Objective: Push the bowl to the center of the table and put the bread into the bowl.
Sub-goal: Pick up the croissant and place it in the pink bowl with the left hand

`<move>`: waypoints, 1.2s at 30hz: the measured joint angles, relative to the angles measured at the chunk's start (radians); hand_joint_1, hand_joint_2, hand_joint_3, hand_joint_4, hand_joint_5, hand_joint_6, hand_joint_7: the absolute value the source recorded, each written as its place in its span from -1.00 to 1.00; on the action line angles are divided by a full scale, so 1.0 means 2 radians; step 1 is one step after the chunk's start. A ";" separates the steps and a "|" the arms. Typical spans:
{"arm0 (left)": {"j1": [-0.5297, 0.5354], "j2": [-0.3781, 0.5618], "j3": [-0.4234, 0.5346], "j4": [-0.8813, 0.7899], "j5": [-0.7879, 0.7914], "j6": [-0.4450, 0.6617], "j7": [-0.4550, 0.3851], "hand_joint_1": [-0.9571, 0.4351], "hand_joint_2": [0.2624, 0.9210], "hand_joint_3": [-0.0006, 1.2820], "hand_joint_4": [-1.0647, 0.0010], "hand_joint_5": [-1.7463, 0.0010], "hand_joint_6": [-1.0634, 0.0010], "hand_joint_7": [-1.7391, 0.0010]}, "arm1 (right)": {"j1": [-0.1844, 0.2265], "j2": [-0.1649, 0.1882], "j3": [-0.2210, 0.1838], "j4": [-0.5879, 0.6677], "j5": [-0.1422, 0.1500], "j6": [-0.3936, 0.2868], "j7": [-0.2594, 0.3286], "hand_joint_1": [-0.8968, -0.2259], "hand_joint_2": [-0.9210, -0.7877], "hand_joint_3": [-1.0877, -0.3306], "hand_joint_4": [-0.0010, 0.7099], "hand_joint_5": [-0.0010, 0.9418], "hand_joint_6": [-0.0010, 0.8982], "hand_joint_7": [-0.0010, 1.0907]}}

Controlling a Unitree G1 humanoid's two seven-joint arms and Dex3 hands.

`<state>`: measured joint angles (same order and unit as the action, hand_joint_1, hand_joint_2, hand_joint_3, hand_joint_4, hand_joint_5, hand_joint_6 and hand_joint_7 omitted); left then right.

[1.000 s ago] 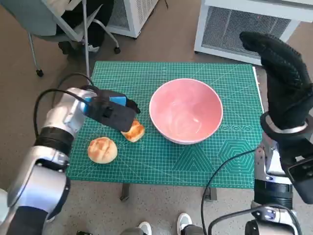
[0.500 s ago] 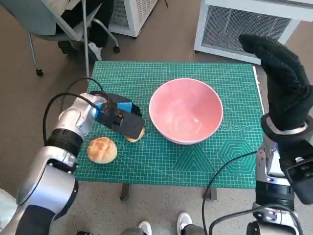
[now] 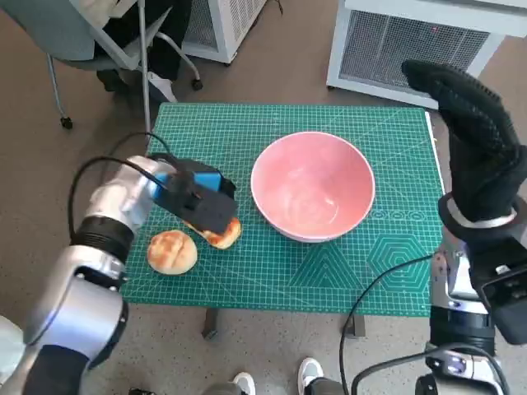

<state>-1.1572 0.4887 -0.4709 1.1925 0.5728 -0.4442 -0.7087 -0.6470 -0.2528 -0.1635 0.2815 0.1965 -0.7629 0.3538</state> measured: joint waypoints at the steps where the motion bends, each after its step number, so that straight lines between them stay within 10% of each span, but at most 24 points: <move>1: -0.004 0.005 0.009 -0.003 -0.009 -0.002 -0.005 0.38 1.00 -0.95 -0.35 -0.21 -0.28 -0.36 | 0.000 0.000 0.000 0.000 0.000 0.000 0.000 -0.13 -1.00 -0.05 -0.17 -0.99 -1.00 0.26; 18: -0.090 0.035 0.136 -0.091 -0.150 -0.023 -0.025 0.38 0.97 -0.97 -0.43 -0.20 -0.33 -0.30 | 0.000 0.000 0.000 0.004 0.000 -0.003 -0.004 -0.14 -1.00 -0.04 -0.18 -1.00 -1.00 0.22; 36: -0.109 -0.067 0.093 -0.068 -0.112 -0.048 0.037 0.38 0.99 -0.98 -0.39 -0.22 -0.32 -0.31 | 0.000 0.000 0.001 -0.003 -0.001 -0.003 -0.010 -0.11 -1.00 -0.05 -0.18 -1.00 -1.00 0.20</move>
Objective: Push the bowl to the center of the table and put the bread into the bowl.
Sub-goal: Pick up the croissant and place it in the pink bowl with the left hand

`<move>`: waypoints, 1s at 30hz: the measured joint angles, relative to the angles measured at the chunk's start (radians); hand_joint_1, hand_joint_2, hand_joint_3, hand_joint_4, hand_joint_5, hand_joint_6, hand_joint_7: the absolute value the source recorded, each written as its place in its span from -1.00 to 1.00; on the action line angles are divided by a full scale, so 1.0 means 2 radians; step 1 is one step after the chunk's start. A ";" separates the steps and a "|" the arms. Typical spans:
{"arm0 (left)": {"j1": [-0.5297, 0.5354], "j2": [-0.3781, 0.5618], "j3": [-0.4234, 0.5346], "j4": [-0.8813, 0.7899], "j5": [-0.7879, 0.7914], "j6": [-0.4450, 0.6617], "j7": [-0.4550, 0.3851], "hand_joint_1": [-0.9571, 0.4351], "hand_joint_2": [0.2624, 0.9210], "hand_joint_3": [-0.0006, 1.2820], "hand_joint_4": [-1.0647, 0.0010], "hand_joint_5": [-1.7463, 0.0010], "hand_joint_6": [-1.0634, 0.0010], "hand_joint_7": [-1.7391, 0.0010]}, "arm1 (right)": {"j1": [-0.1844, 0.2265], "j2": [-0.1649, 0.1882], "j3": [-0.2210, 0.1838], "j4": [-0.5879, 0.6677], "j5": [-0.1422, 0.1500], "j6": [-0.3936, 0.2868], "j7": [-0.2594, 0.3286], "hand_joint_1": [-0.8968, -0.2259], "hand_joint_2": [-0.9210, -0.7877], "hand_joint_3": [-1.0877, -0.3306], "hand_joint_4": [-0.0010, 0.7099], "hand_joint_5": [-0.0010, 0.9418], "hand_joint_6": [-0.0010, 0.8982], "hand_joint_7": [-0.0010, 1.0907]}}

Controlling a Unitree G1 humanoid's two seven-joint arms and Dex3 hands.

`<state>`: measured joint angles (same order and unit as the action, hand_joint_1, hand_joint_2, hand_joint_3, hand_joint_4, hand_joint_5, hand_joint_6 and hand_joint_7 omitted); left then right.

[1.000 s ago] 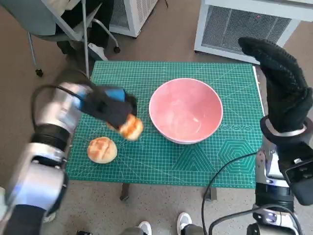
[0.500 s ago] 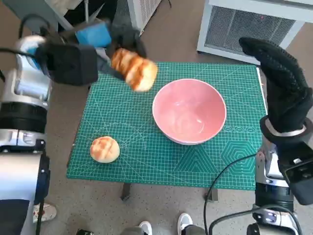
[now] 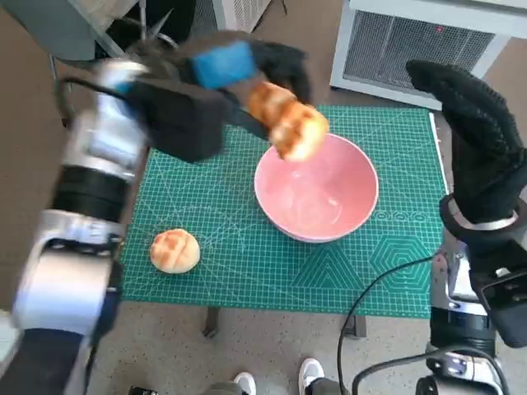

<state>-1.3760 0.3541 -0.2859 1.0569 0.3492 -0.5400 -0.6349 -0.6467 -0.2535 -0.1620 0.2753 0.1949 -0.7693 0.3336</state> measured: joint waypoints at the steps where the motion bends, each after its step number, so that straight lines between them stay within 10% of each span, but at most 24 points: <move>1: 0.000 -0.005 -0.005 0.006 0.006 -0.001 0.006 0.38 0.99 -0.98 -0.39 -0.23 -0.32 -0.30 | 0.000 0.000 0.000 0.000 0.000 0.000 0.000 -0.11 -1.00 -0.05 -0.18 -1.00 -1.00 0.20; 14: 0.002 -0.070 -0.072 0.082 0.085 0.012 0.090 0.37 1.00 -0.86 -0.16 -0.32 -0.20 -0.42 | 0.001 -0.001 0.002 -0.003 -0.001 0.000 -0.004 -0.12 -1.00 -0.05 -0.18 -1.00 -1.00 0.21; 16: 0.003 -0.077 -0.075 0.088 0.088 0.018 0.091 0.19 1.00 -0.75 0.02 -0.09 -0.07 -0.52 | 0.002 -0.002 0.002 -0.005 -0.001 0.000 -0.004 -0.12 -1.00 -0.05 -0.18 -1.00 -1.00 0.20; 21: 0.009 -0.089 -0.084 0.097 0.094 0.053 0.074 0.16 0.82 -0.85 0.71 0.82 0.63 0.39 | 0.005 -0.004 0.002 -0.014 -0.002 0.003 -0.007 -0.12 -1.00 -0.05 -0.18 -1.00 -1.00 0.20; 30: 0.016 -0.090 -0.088 0.095 0.095 0.086 0.024 -0.18 0.86 -0.94 0.99 0.99 0.84 0.67 | 0.012 -0.004 0.002 -0.024 -0.002 0.007 -0.013 -0.12 -1.00 -0.04 -0.18 -1.00 -1.00 0.20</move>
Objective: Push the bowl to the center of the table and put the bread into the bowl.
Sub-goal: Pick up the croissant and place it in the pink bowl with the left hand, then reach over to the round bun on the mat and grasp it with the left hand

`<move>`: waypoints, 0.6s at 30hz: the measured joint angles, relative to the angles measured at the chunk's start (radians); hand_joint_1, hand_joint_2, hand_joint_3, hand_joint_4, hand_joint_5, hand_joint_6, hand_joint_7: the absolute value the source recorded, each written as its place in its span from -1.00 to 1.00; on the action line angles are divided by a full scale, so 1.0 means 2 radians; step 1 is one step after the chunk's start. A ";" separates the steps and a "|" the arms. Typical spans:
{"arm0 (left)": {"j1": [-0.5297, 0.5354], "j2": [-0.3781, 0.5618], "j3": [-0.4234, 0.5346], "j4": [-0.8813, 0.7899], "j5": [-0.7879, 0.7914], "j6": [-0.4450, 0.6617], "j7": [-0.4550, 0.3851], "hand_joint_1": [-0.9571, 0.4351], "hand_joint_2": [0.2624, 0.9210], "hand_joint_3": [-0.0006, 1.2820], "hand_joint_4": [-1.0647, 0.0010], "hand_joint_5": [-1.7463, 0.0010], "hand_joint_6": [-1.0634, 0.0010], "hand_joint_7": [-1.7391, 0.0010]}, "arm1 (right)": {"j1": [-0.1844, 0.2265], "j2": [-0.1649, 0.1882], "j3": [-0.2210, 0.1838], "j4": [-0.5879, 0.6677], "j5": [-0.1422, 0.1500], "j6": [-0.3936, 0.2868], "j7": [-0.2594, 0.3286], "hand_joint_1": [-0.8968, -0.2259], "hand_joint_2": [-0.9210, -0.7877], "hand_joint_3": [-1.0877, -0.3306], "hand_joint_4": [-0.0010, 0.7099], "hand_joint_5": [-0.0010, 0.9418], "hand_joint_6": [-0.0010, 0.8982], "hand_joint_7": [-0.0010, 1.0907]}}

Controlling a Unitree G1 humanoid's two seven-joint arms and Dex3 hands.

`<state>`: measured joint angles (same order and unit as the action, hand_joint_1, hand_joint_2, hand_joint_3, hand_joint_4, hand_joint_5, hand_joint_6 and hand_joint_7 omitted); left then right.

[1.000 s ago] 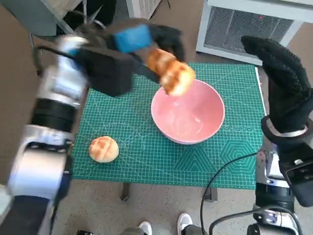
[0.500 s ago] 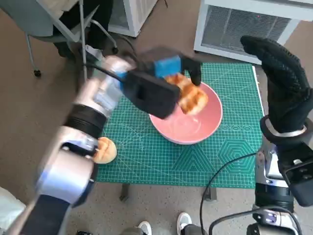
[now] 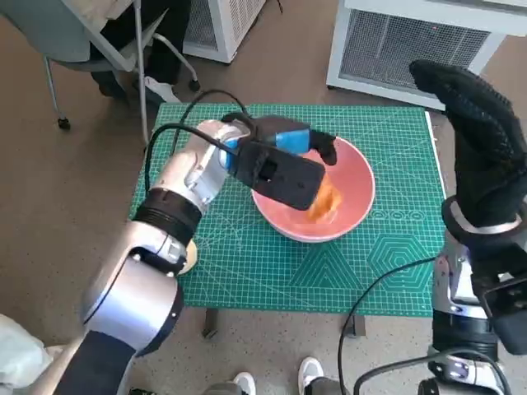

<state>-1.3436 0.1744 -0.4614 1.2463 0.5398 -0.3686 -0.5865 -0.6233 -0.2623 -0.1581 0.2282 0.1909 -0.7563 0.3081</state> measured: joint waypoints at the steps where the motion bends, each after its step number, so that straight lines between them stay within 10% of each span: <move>1: 0.000 0.002 0.000 -0.002 0.000 -0.001 0.000 -0.23 0.88 -0.94 0.99 1.00 0.85 0.68 | 0.001 0.000 0.000 -0.001 0.000 0.000 -0.001 -0.12 -1.00 -0.04 -0.18 -1.00 -1.00 0.20; 18: 0.040 0.118 0.079 -0.111 -0.094 -0.117 -0.055 -0.20 1.00 -0.98 0.64 0.97 0.54 0.75 | 0.002 0.001 0.001 -0.003 -0.010 -0.005 -0.011 -0.08 -1.00 -0.05 -0.18 -1.00 -1.00 0.21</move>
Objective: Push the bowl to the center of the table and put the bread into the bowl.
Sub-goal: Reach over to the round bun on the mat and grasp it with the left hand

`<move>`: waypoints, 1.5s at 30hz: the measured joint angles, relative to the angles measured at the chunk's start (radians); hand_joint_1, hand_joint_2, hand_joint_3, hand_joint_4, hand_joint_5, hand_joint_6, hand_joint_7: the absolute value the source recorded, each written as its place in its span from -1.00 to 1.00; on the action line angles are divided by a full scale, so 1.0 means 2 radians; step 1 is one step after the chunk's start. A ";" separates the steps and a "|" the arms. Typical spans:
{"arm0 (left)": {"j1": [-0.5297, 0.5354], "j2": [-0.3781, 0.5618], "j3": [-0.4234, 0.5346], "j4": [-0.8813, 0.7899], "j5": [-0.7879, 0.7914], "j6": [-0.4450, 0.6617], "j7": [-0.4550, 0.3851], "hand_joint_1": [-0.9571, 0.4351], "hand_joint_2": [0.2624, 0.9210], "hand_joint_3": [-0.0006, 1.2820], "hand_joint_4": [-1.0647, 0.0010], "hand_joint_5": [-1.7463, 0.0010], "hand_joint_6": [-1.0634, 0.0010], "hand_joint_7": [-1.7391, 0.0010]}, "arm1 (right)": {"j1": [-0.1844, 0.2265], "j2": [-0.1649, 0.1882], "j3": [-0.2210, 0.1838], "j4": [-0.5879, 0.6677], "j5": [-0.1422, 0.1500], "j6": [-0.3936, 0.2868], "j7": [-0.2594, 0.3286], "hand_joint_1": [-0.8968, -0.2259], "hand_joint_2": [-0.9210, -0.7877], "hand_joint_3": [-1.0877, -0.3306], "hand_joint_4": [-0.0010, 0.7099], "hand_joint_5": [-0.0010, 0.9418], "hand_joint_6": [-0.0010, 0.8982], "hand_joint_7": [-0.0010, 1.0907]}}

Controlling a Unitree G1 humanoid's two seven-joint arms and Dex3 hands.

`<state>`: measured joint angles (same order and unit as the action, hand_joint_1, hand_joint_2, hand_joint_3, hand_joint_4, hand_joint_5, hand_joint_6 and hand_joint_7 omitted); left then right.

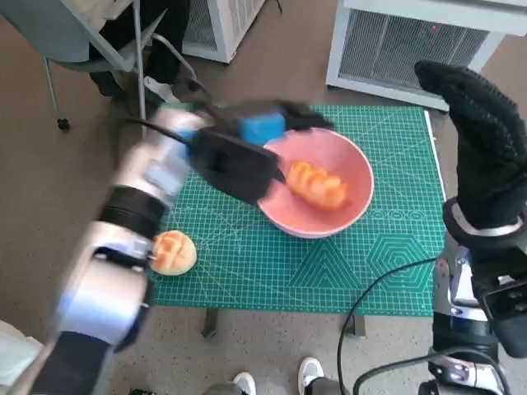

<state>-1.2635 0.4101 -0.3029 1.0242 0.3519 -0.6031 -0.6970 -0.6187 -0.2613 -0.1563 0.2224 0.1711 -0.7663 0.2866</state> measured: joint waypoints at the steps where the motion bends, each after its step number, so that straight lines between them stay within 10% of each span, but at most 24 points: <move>1: 0.007 0.011 0.007 -0.014 -0.010 -0.005 -0.008 -0.19 0.99 -0.99 0.60 0.96 0.51 0.75 | 0.000 0.000 0.000 0.000 0.000 0.000 0.000 -0.08 -1.00 -0.05 -0.18 -1.00 -1.00 0.21; 23: 0.266 0.244 0.120 -0.254 -0.117 -0.025 -0.091 -0.13 0.90 -1.00 0.34 1.00 0.20 0.88 | 0.004 0.001 0.006 -0.009 0.012 0.002 0.002 -0.12 -1.00 -0.05 -0.18 -1.00 -1.00 0.21; 45: 0.370 0.244 0.099 -0.283 -0.095 -0.018 -0.071 0.01 0.74 -1.00 0.41 1.00 0.21 0.97 | -0.008 -0.001 0.011 0.010 0.027 0.004 0.026 -0.14 -1.00 -0.04 -0.18 -1.00 -1.00 0.21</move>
<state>-0.5240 0.8974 -0.1043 0.4590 0.1621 -0.6397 -0.8392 -0.6352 -0.2625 -0.1335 0.2427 0.2257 -0.7586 0.3379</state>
